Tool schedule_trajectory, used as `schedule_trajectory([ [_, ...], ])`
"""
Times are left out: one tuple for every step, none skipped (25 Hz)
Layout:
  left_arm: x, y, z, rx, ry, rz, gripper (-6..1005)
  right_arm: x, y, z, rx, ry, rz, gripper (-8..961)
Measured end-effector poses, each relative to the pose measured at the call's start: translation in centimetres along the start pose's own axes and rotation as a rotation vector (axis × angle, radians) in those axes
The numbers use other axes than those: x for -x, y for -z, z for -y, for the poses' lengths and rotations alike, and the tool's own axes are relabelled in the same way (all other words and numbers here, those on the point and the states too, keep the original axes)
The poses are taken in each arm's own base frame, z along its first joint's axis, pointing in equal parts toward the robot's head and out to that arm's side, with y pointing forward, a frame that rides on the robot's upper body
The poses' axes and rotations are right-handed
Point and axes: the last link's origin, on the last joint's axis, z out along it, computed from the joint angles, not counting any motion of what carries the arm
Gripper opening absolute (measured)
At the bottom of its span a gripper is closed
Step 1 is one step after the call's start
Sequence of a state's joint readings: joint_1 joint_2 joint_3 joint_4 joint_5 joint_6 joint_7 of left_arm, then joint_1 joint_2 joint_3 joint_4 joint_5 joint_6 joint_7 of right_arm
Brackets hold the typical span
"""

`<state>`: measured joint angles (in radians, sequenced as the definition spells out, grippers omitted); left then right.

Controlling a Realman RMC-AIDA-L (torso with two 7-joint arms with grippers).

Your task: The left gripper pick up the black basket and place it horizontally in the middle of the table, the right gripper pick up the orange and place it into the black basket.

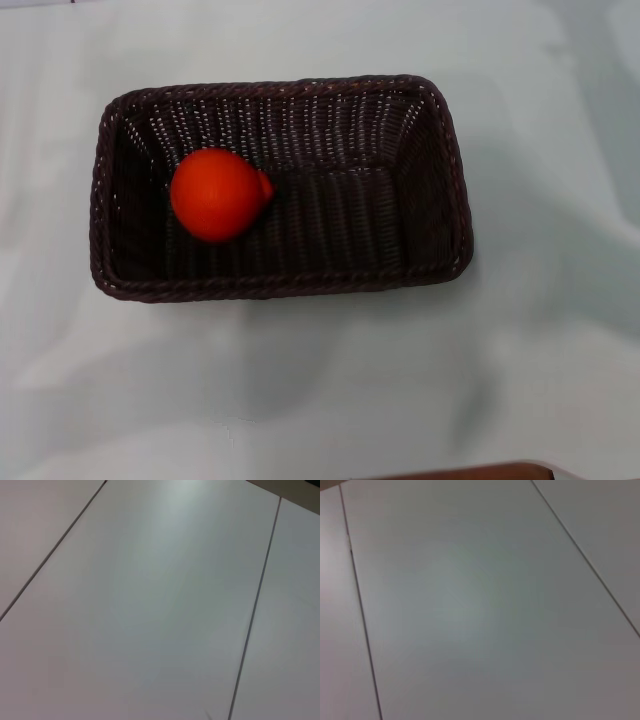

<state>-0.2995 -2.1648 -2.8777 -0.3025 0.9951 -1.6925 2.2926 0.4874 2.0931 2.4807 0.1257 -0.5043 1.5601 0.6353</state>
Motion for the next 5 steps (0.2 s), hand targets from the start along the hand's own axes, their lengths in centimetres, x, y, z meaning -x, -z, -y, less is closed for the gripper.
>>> schedule_trajectory([
  [0.01,0.01,0.01,-0.002,0.000,-0.001,884,0.03,0.00,-0.02,0.003,-0.001,0.001,916],
  [-0.01,0.01,0.03,-0.004,-0.001,-0.003,884,0.06,0.00,0.00,0.004,-0.003,0.001,916],
  [-0.03,0.03,0.05,-0.007,-0.001,-0.005,884,0.09,-0.01,0.05,0.004,-0.005,0.001,916],
  [-0.05,0.06,0.03,-0.009,0.000,-0.009,884,0.13,-0.06,0.10,0.003,-0.007,0.001,916],
  [-0.07,0.10,-0.02,-0.009,0.001,-0.013,884,0.17,-0.10,0.15,0.003,-0.009,0.002,916],
])
